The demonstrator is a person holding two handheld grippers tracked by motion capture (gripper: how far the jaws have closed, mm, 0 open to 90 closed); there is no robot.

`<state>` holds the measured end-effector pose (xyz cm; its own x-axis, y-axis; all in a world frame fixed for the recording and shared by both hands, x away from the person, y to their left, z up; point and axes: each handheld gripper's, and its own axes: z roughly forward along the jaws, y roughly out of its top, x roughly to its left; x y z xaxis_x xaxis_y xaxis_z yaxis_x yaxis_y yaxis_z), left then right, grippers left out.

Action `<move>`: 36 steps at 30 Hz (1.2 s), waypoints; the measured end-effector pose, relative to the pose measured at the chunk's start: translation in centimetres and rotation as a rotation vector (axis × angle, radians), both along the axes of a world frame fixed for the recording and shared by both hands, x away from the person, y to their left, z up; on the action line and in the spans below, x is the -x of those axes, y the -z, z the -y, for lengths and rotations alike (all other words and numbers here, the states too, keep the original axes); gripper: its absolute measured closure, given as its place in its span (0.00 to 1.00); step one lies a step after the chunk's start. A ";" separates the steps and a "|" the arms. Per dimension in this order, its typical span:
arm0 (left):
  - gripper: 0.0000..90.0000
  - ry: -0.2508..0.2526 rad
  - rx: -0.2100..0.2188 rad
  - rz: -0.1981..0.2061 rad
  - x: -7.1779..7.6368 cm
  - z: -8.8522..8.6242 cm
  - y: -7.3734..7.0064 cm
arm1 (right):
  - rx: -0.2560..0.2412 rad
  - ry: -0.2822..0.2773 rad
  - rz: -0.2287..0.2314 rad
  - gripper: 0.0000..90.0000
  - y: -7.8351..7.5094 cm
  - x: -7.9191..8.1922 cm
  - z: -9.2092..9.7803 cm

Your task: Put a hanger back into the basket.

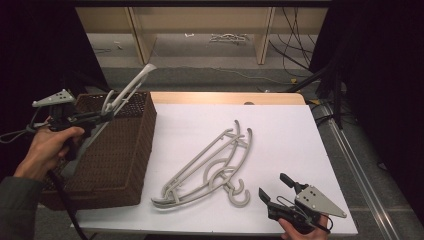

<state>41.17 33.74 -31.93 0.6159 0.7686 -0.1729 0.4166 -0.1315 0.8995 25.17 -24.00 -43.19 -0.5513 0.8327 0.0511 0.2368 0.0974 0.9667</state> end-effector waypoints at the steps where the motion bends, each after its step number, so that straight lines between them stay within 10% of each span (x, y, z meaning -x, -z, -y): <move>1: 0.90 0.000 0.000 0.000 0.0 0.0 0.0 | 0.000 0.000 0.000 0.23 0.0 0.0 0.0; 13: 0.90 0.017 -0.066 0.009 1.2 -2.2 2.1 | -0.010 -0.009 -0.002 0.23 0.1 -0.1 0.0; 36: 0.89 -0.009 -0.156 -0.145 0.7 -4.2 5.8 | -0.004 -0.001 -0.011 0.23 0.1 -0.1 0.0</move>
<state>40.46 37.95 -37.76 0.5860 0.7985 -0.1379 0.5419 -0.2597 0.7993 25.28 -24.02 -43.25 -0.5517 0.8319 0.0602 0.2470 0.0939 0.9645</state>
